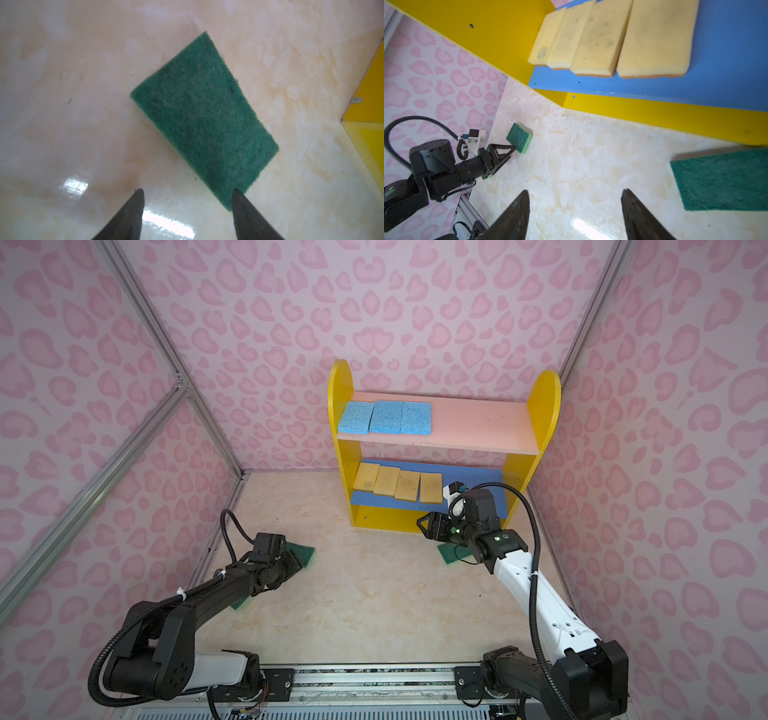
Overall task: Place and organize the cleaning sponges onto the shelf
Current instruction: 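Withdraw the right gripper while the left gripper grasps a green sponge on the table, then lift the green sponge with the left gripper while the right gripper closes on it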
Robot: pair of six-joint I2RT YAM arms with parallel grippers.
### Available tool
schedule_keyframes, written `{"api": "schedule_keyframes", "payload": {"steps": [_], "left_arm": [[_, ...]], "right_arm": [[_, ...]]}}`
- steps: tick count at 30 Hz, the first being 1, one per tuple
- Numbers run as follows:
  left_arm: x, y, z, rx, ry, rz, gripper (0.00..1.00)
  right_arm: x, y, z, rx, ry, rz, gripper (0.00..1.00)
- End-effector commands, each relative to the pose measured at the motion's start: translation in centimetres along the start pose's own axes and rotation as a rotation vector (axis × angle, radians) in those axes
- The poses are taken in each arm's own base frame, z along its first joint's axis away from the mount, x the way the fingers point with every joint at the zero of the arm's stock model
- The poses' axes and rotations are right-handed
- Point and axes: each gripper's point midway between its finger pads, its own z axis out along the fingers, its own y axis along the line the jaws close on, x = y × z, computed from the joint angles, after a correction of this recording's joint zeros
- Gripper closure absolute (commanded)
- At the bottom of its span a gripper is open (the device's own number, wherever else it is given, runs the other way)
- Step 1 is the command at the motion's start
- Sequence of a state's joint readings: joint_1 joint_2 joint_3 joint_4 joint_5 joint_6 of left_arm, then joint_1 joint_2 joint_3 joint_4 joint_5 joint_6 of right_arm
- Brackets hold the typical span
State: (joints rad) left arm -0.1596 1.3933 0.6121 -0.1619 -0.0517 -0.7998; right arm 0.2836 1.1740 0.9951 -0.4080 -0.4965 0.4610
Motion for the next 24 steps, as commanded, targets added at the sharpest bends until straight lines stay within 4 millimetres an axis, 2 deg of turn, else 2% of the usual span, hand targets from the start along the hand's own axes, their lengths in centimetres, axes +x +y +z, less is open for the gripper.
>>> {"api": "schedule_keyframes", "payload": {"steps": [1,5,8,11,14,17,24], "left_arm": [[-1.2,-0.6,0.7,-0.003,-0.025,-0.002,0.43],[-1.3,-0.8,1.5,-0.001,-0.013,-0.001,0.71],[-1.1,-1.0,1.6,0.013,-0.009,-0.004,0.83],[-1.1,-1.3,1.2,0.034,-0.008,-0.001,0.90],[-0.9,-1.9,0.3,0.083,-0.009,0.007,0.96],[-0.1,-3.1,-0.9,0.153,0.016,0.036,0.96],[2.2,-6.1,-4.2,0.292,0.025,0.099,0.97]], "right_arm": [[1.0,0.5,-0.2,-0.014,-0.015,-0.008,0.30],[2.5,1.0,-0.8,-0.028,-0.013,-0.022,0.30],[3.2,1.2,-1.2,-0.038,-0.020,-0.027,0.29],[3.6,1.5,-1.2,-0.067,-0.032,-0.020,0.29],[4.1,1.9,-0.7,-0.109,-0.036,0.000,0.24],[4.5,2.6,0.1,-0.158,-0.030,0.028,0.18],[5.2,4.5,2.4,-0.269,-0.049,0.106,0.16]]}}
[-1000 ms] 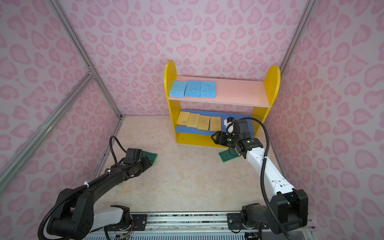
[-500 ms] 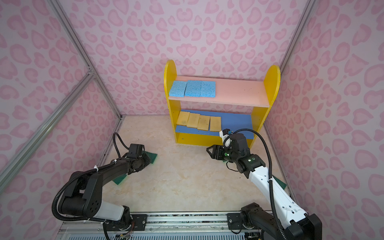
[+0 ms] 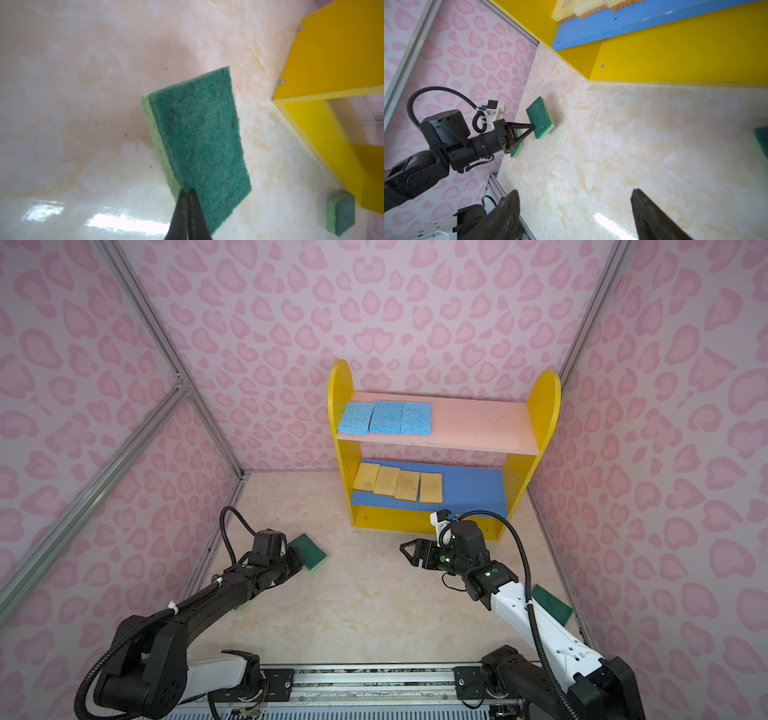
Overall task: Place and organize the cleaning sponges onto the shelf
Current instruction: 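Lift the green sponge with the left gripper while the right gripper closes on it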
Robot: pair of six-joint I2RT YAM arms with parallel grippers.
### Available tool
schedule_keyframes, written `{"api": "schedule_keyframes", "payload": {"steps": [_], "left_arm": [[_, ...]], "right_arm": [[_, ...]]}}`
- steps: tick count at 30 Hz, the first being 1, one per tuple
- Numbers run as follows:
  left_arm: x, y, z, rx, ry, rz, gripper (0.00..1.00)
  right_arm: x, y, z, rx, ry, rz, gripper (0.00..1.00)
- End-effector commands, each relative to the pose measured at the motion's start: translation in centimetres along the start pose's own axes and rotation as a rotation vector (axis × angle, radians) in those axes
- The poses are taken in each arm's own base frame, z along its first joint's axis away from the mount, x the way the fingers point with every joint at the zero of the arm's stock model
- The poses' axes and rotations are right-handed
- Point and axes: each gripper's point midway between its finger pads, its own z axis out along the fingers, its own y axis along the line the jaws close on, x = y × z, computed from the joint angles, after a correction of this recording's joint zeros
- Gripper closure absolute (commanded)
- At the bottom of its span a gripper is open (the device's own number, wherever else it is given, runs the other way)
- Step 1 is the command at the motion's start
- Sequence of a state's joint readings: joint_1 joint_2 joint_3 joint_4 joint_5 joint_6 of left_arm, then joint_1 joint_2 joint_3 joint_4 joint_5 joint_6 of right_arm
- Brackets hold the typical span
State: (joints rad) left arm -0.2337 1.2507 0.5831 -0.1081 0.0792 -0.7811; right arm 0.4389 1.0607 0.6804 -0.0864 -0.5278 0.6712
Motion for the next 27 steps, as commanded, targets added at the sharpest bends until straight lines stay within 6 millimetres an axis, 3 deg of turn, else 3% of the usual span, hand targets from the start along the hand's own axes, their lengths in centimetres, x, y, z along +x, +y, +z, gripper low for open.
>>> {"api": "schedule_keyframes", "payload": {"steps": [1,6,12,18,27], "left_arm": [[1.3,-2.0,-1.0,0.073,0.023,0.027,0.97],[2.6,-5.5,-2.8,0.171,0.028,0.078,0.96],[3.0,-9.3,-5.1,0.304,0.030,0.084,0.96],[3.5,-11.5,-6.1,0.367,0.053,0.098,0.97],[3.4,-13.7,-7.9,0.439,0.045,0.100,0.96]], "right_arm": [[-1.2,2.5,1.0,-0.109,-0.072,0.020,0.17],[0.0,3.8,3.1,-0.156,-0.036,0.027,0.20],[1.8,5.8,5.5,-0.228,0.026,0.040,0.34],[3.4,8.7,7.0,-0.280,0.082,-0.015,0.29],[3.4,9.1,9.1,-0.282,0.103,0.010,0.37]]}}
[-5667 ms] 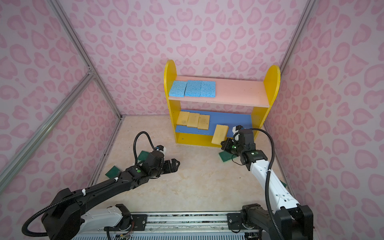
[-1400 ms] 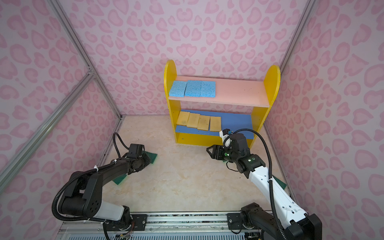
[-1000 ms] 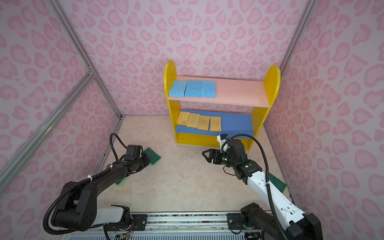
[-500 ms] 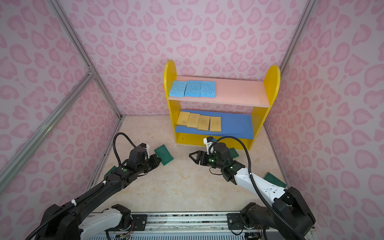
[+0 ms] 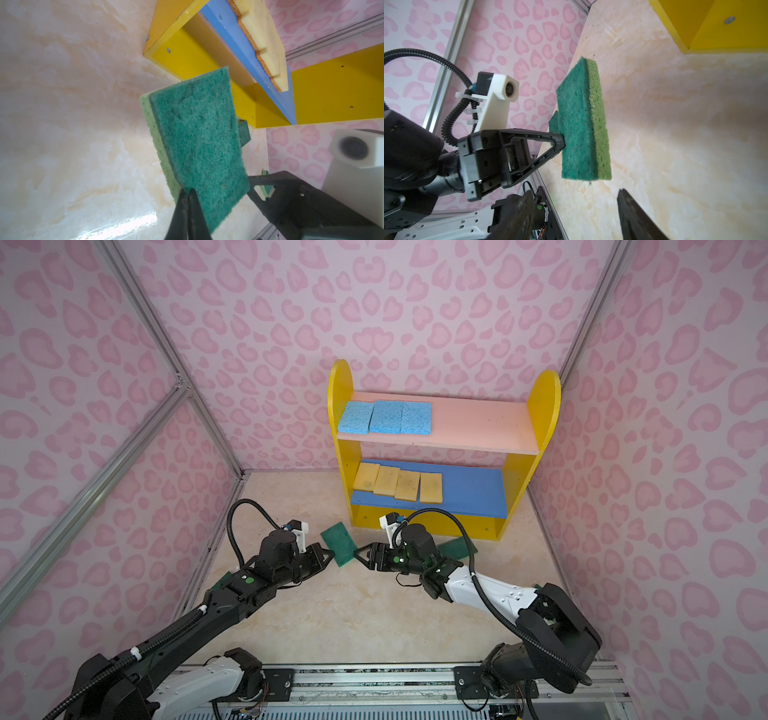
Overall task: Place and organize the cleaning sponges onto the shelf
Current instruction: 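Lift the green sponge with the left gripper while the right gripper closes on it, then open the left gripper to release the green sponge to the right gripper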
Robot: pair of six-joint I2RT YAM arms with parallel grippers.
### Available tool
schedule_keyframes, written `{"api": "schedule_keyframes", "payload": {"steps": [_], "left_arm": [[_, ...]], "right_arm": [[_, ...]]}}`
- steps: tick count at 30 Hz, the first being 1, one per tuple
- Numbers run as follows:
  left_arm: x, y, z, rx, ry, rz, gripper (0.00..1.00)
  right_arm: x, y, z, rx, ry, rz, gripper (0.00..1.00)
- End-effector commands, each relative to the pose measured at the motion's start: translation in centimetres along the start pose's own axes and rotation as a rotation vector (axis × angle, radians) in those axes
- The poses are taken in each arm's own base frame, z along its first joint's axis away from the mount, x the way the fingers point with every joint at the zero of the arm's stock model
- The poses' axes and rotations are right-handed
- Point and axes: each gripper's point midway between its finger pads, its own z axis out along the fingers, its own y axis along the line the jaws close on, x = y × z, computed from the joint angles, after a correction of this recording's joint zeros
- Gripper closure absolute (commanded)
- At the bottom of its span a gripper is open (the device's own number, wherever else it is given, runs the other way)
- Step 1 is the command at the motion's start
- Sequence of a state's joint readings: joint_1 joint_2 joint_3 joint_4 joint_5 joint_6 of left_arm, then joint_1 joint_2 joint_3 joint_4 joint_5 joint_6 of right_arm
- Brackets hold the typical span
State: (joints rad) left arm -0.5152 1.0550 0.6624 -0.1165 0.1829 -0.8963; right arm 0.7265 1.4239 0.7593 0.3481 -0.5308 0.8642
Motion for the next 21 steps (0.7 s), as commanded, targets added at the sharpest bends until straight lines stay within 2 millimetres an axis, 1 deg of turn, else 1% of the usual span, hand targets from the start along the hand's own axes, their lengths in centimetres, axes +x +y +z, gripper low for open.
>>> {"api": "schedule_keyframes", "payload": {"steps": [1,5,8,15,17,19,21], "left_arm": [[-1.0,-1.7,-0.6,0.054,-0.032,-0.002,0.96],[-1.1,-2.2,-0.8,0.066,-0.033,-0.001,0.97],[-1.1,-2.3,-0.8,0.071,-0.033,0.002,0.97],[-0.8,-2.4,-0.5,0.077,-0.021,0.005,0.97],[-0.8,-2.4,-0.5,0.078,-0.016,0.008,0.96],[-0.6,-2.3,-0.4,0.076,-0.012,0.011,0.97],[-0.6,-2.2,-0.4,0.074,-0.011,0.014,0.97]], "right_arm": [[-0.7,1.0,0.5,-0.041,-0.016,-0.007,0.38],[-0.7,1.0,1.0,-0.039,-0.003,-0.003,0.38],[-0.4,0.3,1.3,-0.025,0.002,0.004,0.39],[-0.2,-0.3,1.8,-0.017,0.008,0.014,0.57],[-0.3,-0.3,1.8,-0.016,0.005,0.014,0.60],[-0.5,-0.4,1.8,-0.013,0.000,0.014,0.60],[-0.7,-0.6,1.7,-0.008,-0.003,0.015,0.56]]}}
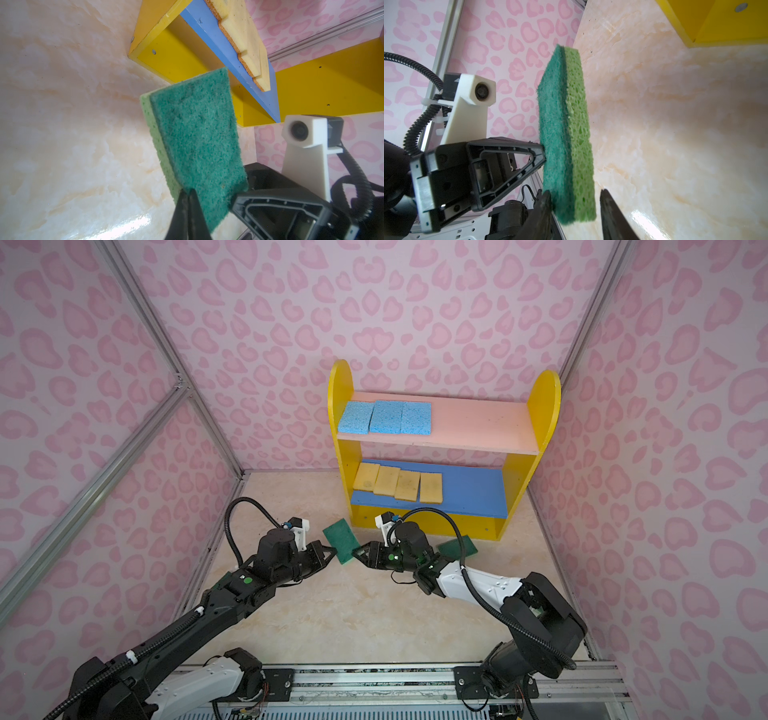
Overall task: Place and organize the cleaning sponges onto the shelf
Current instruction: 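Open the left gripper to release the green sponge to the right gripper, then carry the green sponge with the right gripper into the shelf's bottom compartment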
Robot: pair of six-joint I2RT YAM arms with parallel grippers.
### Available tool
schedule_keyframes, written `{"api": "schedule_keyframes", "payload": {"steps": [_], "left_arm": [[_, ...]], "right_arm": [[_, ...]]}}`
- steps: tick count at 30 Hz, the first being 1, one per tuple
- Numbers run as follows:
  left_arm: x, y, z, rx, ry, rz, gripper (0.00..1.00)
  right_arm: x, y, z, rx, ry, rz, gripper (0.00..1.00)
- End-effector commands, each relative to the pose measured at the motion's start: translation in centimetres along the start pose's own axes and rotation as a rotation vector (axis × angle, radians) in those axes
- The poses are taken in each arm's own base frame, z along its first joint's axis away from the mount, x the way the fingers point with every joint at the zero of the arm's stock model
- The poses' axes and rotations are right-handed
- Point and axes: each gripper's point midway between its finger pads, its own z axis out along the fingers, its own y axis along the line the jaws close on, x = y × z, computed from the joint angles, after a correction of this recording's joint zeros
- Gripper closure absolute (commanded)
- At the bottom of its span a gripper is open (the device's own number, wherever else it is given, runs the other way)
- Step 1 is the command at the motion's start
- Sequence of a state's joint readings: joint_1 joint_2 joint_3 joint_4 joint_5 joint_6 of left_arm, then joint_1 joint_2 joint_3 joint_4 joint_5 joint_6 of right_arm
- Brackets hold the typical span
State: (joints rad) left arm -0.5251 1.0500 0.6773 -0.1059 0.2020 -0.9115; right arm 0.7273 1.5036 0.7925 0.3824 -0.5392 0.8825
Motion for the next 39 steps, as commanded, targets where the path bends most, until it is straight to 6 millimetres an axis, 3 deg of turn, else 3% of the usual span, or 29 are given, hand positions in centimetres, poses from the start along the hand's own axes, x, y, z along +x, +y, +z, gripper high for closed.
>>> {"api": "schedule_keyframes", "payload": {"steps": [1,12,25,26,29,31,32,33,39], "left_arm": [[-0.4,-0.8,0.0,0.030,-0.012,0.020,0.97],[-0.1,-0.3,0.2,0.012,-0.001,0.042,0.96],[0.0,0.0,0.5,-0.004,0.001,0.050,0.97],[0.0,0.1,0.4,-0.011,-0.003,0.051,0.94],[-0.2,0.9,0.2,-0.053,-0.022,0.071,0.62],[-0.2,1.5,0.0,-0.079,-0.033,0.075,0.36],[-0.2,1.8,0.0,-0.089,-0.036,0.074,0.15],[0.0,2.2,0.0,-0.105,-0.036,0.071,0.01],[0.6,4.0,-0.1,-0.163,-0.035,0.060,0.02]], "right_arm": [[-0.7,0.2,0.0,-0.011,-0.019,-0.010,0.55],[-0.6,-0.7,-0.4,0.043,-0.010,-0.036,0.60],[-0.3,-1.1,-0.2,0.042,-0.007,-0.027,0.90],[-0.4,-1.1,-0.2,0.042,-0.011,-0.025,0.91],[-0.3,-1.7,-0.5,0.051,-0.039,-0.004,0.96],[-0.5,-2.2,-0.8,0.043,-0.076,0.025,0.99],[-0.3,-2.6,-1.0,0.041,-0.094,0.047,1.00],[-0.4,-3.0,-1.1,0.039,-0.118,0.067,1.00],[-0.8,-5.7,-2.3,0.054,-0.246,0.162,1.00]]}}
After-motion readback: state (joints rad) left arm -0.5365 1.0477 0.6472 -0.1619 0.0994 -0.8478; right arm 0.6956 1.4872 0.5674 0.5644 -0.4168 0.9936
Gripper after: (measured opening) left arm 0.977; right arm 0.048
